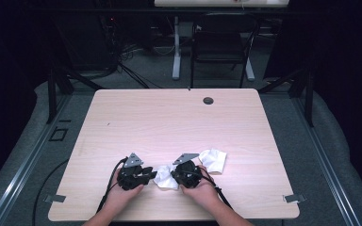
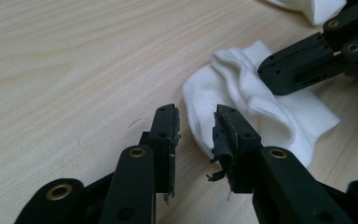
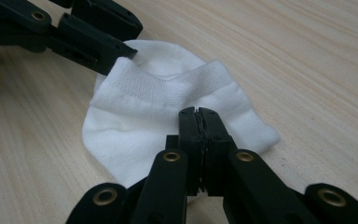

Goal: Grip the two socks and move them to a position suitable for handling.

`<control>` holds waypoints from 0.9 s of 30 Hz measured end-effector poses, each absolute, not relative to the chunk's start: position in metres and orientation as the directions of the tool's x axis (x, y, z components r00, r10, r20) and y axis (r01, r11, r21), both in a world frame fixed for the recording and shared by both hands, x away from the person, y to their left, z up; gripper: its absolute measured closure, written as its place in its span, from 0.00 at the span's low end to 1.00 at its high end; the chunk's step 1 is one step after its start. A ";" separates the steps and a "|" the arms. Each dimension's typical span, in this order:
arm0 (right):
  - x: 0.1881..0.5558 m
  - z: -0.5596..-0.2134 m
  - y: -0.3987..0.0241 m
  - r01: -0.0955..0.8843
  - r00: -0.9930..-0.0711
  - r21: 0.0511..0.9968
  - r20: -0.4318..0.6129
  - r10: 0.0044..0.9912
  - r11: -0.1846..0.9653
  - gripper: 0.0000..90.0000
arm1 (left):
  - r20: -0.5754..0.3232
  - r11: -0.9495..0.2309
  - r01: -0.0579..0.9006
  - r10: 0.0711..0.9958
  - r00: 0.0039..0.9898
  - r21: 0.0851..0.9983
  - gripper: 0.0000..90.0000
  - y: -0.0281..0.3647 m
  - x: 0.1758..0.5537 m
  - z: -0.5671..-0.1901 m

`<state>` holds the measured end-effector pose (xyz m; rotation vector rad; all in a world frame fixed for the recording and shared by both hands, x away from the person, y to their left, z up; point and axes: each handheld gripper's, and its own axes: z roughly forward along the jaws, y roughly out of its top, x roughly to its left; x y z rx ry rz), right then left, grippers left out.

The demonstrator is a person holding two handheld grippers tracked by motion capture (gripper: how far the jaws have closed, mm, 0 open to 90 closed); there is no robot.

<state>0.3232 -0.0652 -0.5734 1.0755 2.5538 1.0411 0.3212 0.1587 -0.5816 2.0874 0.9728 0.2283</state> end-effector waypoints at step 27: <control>0.304 -0.555 -0.047 0.502 -0.745 0.753 0.127 0.654 0.425 0.76 | -0.197 -0.385 0.579 0.686 0.701 0.719 0.97 0.150 0.304 -0.584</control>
